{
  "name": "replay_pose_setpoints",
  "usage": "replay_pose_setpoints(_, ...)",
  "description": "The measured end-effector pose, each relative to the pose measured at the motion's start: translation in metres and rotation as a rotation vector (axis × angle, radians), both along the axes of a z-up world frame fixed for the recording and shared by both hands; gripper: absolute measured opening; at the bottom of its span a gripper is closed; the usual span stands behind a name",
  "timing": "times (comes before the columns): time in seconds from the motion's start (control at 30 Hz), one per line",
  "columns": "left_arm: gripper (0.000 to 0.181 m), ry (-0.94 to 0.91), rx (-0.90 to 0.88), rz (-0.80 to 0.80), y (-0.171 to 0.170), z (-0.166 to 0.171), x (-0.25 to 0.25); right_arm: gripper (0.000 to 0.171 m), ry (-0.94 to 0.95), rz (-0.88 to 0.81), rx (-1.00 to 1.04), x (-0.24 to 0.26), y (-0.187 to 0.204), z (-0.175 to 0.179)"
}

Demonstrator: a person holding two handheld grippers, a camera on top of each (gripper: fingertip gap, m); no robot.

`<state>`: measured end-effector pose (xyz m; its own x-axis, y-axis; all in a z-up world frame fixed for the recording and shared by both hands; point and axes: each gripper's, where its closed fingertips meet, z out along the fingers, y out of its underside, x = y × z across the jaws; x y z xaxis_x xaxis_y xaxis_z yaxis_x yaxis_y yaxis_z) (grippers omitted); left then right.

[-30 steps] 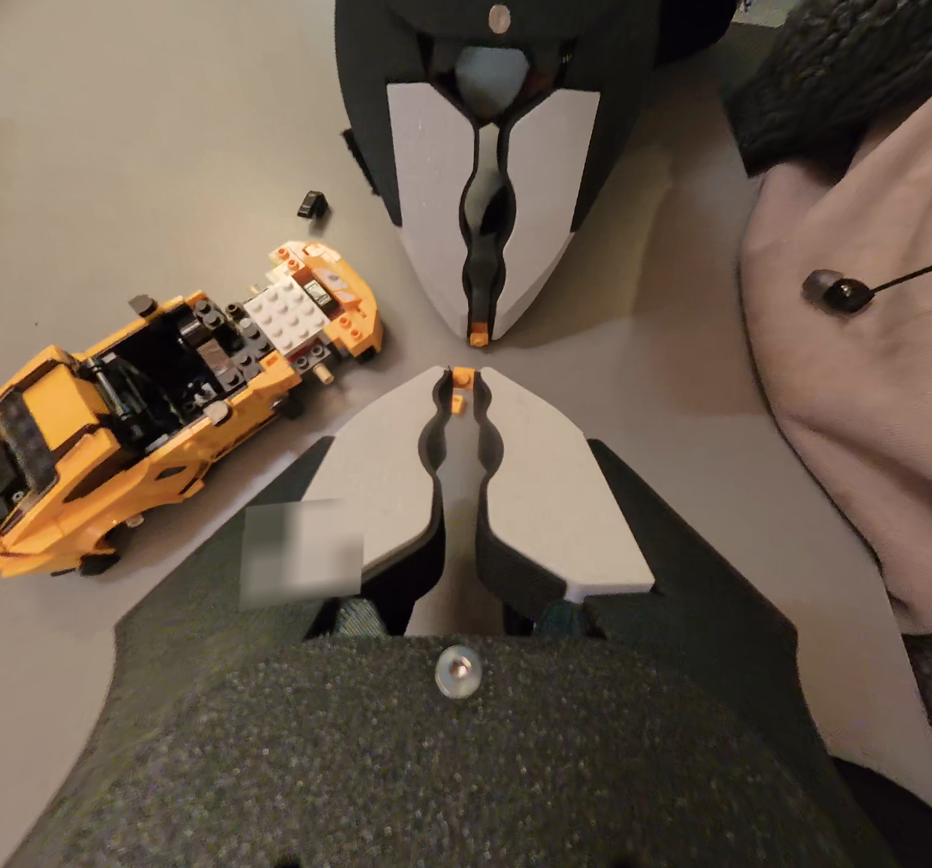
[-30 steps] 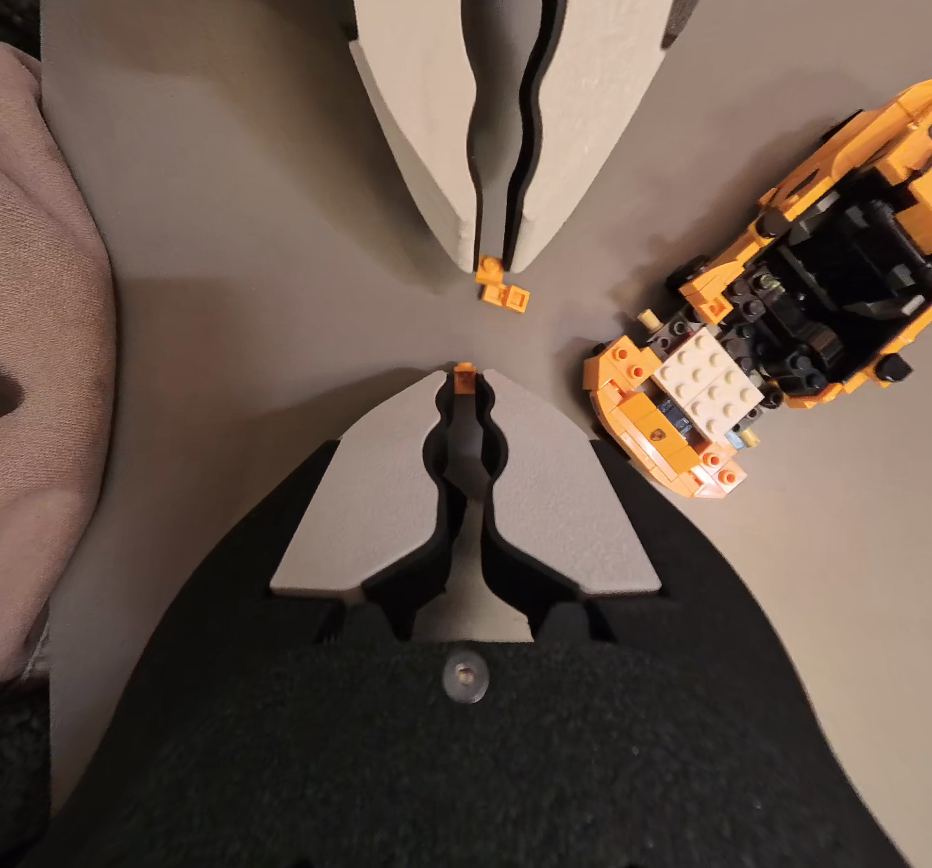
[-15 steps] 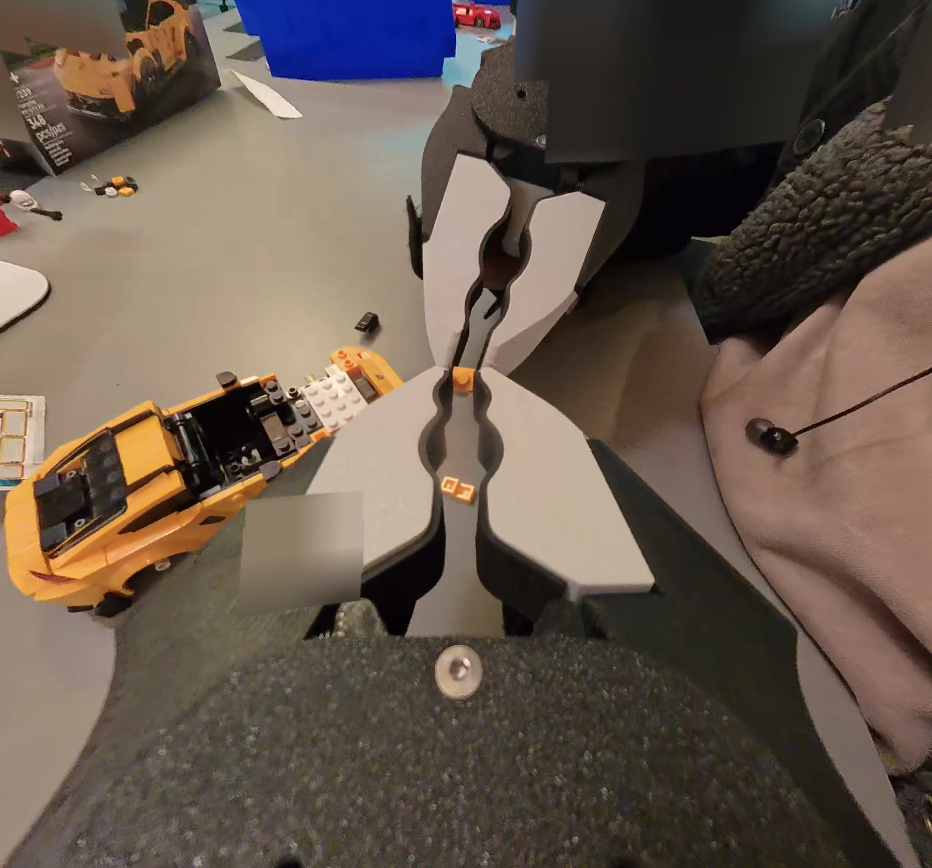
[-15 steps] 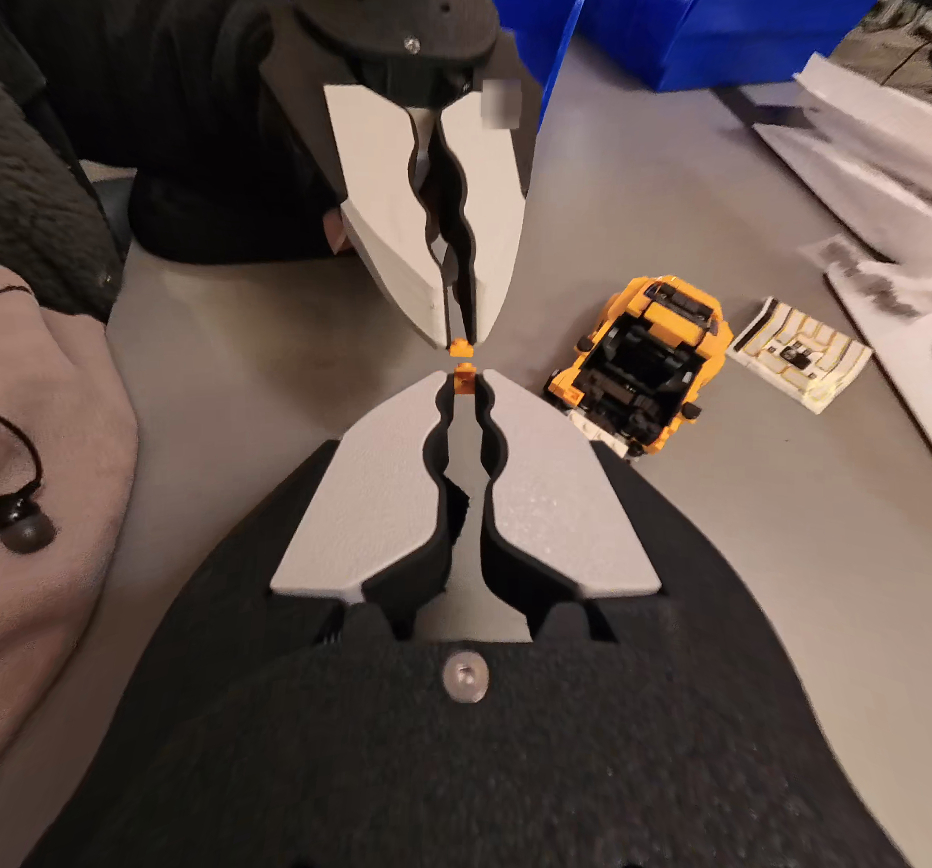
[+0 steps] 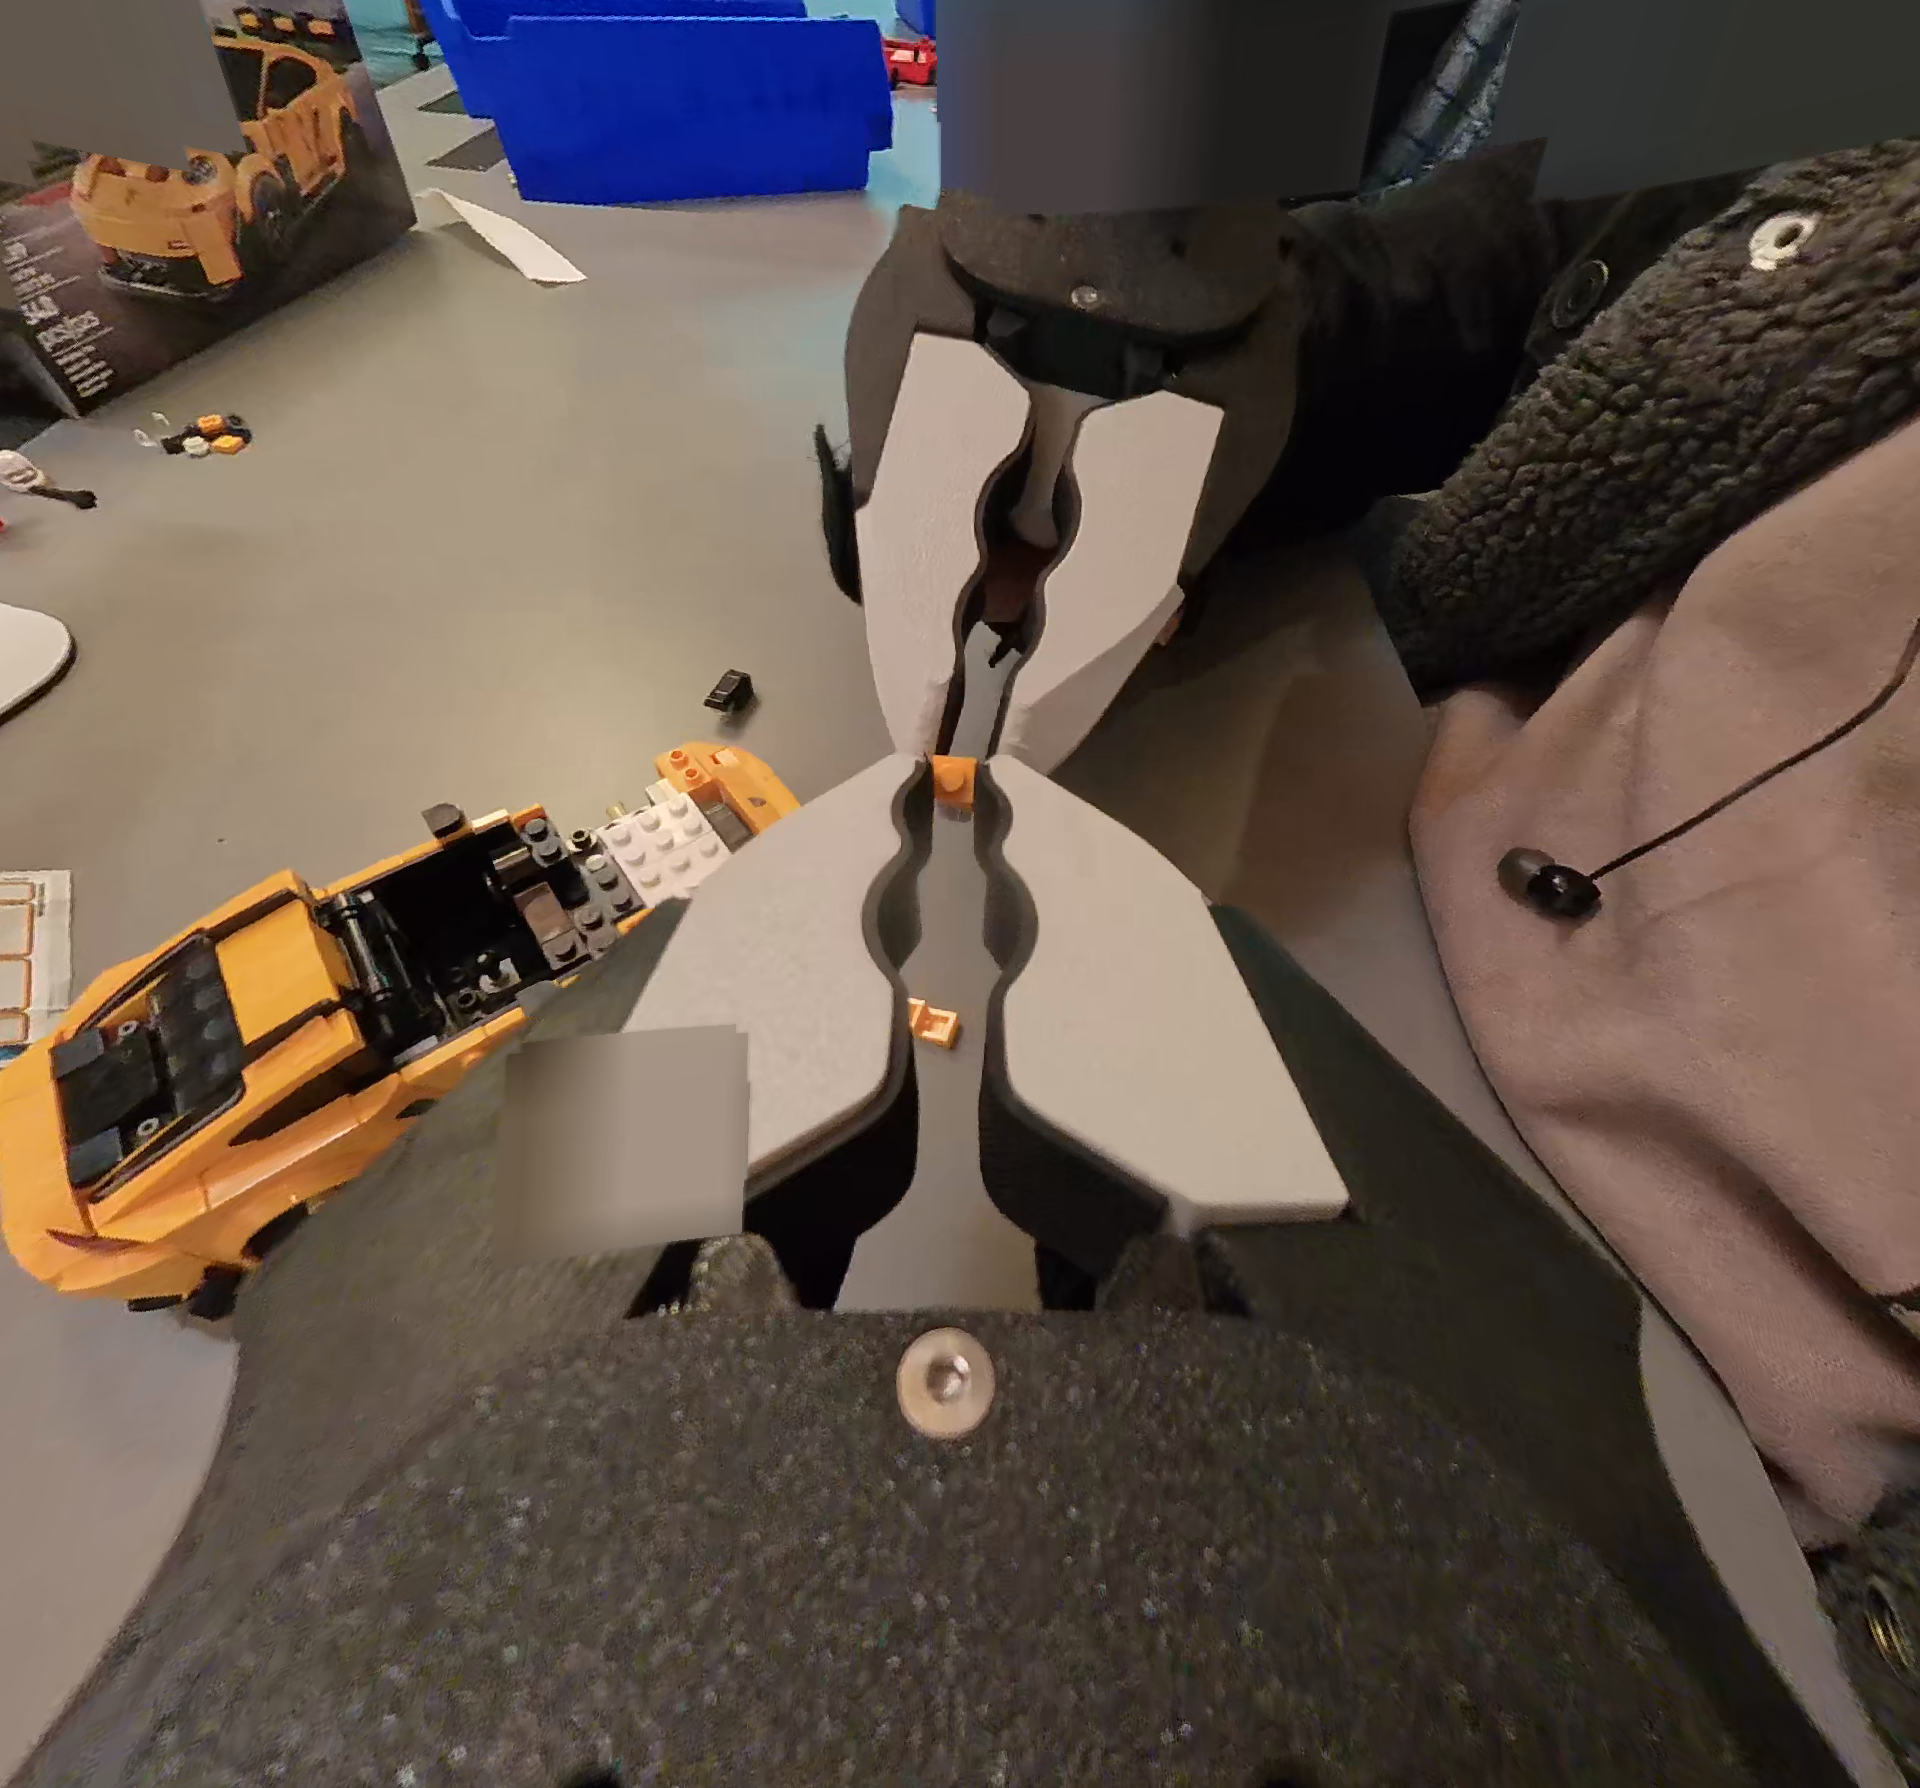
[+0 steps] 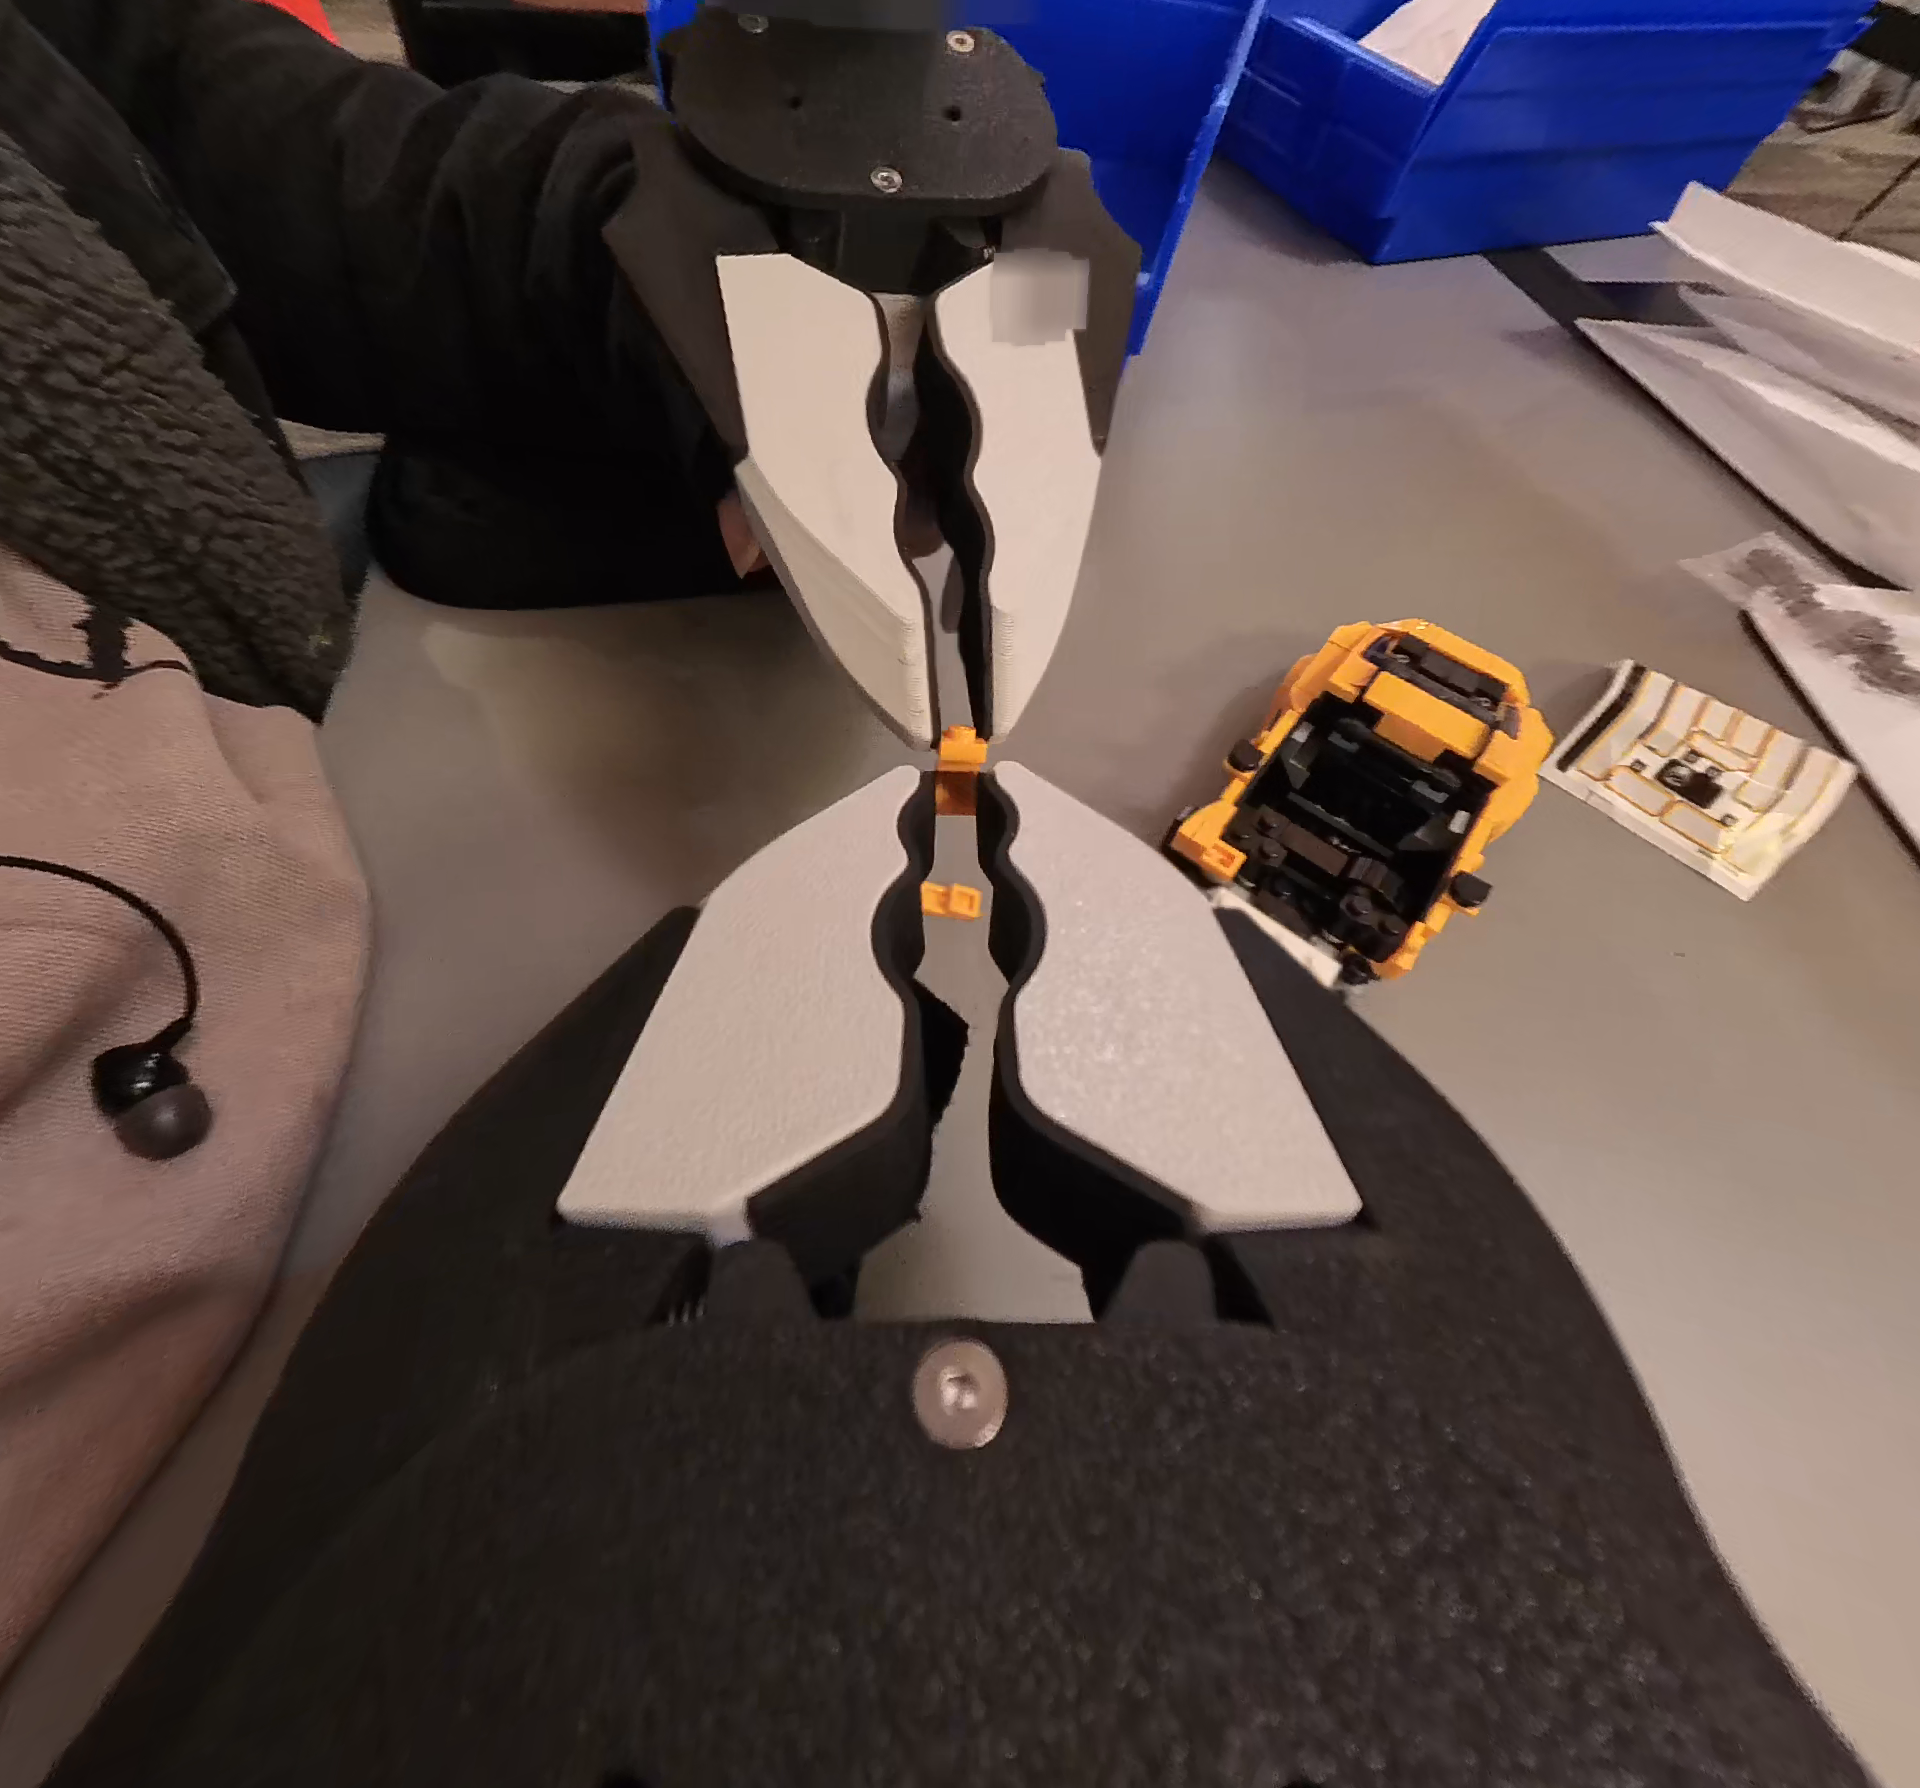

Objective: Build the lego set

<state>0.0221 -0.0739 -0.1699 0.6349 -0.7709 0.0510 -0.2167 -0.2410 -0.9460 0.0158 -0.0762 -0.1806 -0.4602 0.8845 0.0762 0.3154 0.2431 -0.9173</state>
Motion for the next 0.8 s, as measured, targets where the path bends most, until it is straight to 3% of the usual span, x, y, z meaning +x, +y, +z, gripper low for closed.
replay_pose_setpoints(0.43,0.008,0.021,0.014,-0.153,-0.02,0.001,0.011,0.006,-0.063,0.126,-0.159,0.01,-0.023,0.005)
replay_pose_setpoints(0.8,0.008,-0.072,0.007,-0.114,-0.015,0.011,0.011,0.005,-0.025,0.088,-0.278,0.008,-0.019,0.019)
